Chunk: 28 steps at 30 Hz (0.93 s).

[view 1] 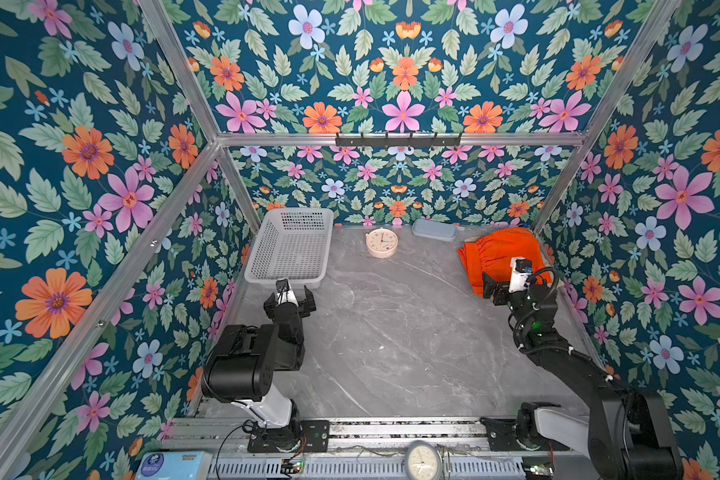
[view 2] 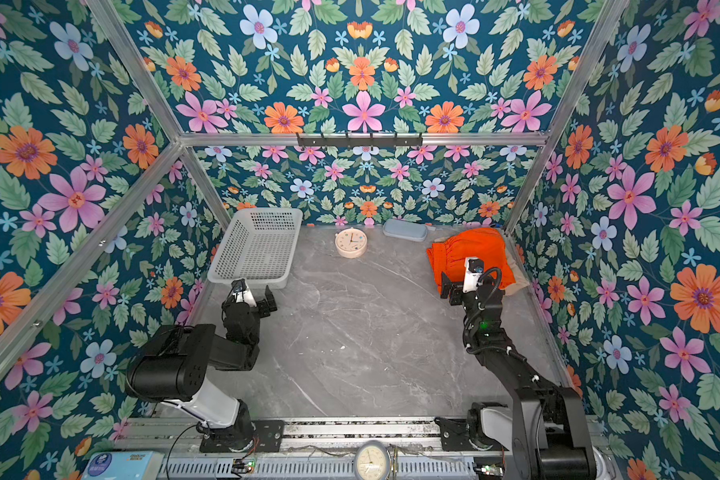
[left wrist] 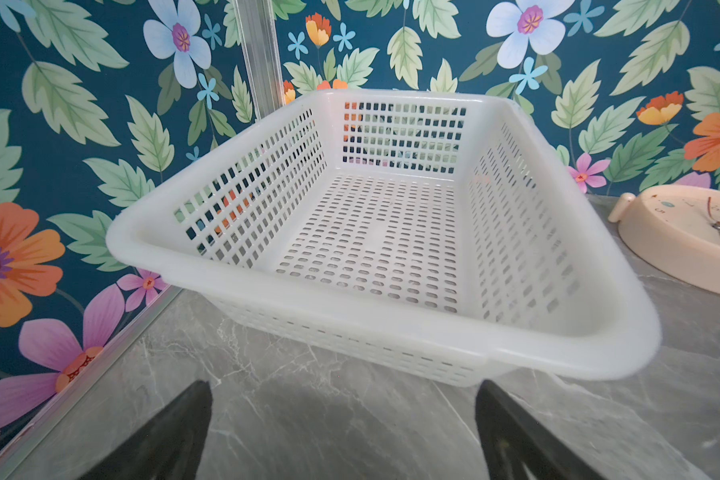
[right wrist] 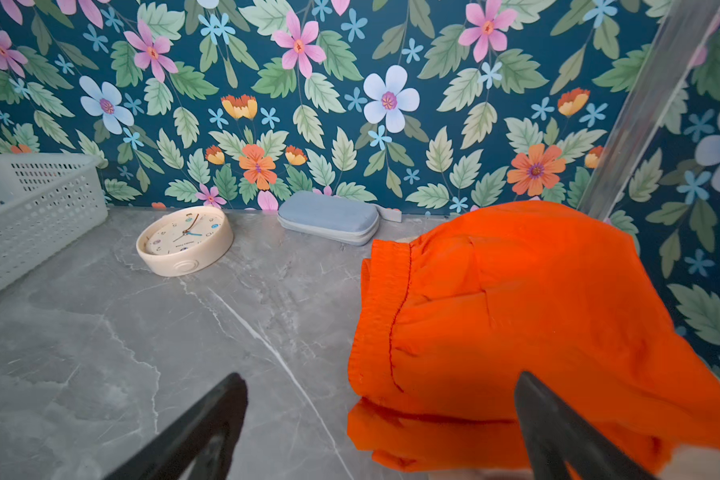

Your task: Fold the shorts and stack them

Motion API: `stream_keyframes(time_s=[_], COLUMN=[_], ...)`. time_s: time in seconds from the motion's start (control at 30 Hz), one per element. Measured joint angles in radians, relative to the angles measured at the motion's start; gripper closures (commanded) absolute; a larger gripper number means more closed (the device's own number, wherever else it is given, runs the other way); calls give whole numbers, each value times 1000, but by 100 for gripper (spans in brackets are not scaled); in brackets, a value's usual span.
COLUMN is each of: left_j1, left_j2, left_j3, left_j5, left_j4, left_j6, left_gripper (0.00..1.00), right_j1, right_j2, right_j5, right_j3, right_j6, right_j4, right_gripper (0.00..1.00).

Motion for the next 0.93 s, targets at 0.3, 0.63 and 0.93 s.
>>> stream_keyframes(time_s=[0.3,0.63,0.93], left_j1=[0,0,0], left_j2=[0,0,0], left_j3=[0,0,3], left_j5=[0,0,0], left_j4=[0,0,-1], left_j6=[0,0,0], left_gripper=[0,0,0], right_j1=[-18,-54,-54], right_j2=[268,290,289], right_j5=[19,26,26], right_j3=[-127,-93,-93], right_j6=[0,30,31], right_j4=[146,173,172], right_gripper=[1,1,1])
